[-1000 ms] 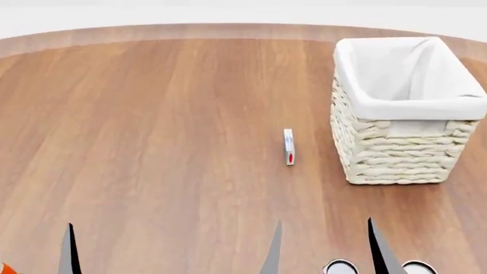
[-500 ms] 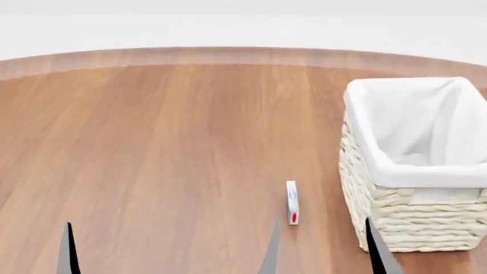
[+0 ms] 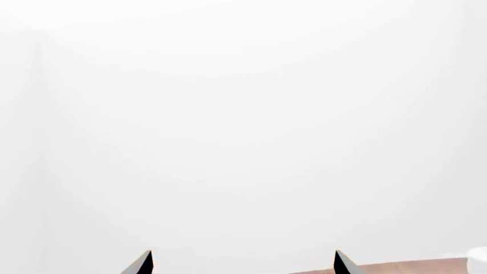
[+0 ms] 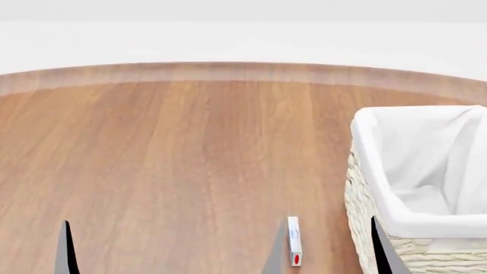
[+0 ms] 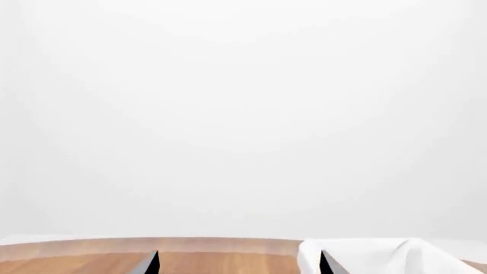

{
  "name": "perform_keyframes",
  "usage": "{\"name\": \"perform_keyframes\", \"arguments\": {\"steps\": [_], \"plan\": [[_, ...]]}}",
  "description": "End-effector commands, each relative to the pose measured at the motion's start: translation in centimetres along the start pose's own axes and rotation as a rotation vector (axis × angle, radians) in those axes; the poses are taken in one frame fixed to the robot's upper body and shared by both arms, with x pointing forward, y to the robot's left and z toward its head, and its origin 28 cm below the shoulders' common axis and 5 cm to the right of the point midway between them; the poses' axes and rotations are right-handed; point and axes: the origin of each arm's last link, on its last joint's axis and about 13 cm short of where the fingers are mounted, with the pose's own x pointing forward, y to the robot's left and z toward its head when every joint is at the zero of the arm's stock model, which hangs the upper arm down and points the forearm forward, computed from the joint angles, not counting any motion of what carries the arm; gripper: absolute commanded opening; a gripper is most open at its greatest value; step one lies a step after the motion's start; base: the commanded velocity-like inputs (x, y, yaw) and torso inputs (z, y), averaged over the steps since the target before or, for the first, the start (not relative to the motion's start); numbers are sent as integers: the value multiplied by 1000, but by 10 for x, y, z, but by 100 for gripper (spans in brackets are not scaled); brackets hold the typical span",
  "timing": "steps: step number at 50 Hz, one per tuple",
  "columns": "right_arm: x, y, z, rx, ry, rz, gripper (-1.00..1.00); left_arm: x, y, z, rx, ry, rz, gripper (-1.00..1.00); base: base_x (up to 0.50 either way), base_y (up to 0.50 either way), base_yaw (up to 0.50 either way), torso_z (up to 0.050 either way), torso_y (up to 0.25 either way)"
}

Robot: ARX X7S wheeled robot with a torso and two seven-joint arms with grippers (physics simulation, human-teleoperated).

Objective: Pick up the cream cheese box, and put it in the basket.

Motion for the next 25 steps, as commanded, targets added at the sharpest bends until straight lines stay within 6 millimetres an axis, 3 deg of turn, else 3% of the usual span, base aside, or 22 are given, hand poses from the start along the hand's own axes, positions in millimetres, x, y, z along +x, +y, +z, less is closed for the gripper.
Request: {"name": "perform_keyframes", "arguments": {"steps": [1,11,25], "plan": [[11,-3,7,-11,11,-33,100,1,1,0,-19,11,15,100,0,0,0,0,0],[70,0,34,-82,-13,-28,100,1,2,0,-29,28,27,100,0,0,0,0,0],[166,17,42,-52,42,33,100,2,5,2,-38,38,27,100,0,0,0,0,0]]}}
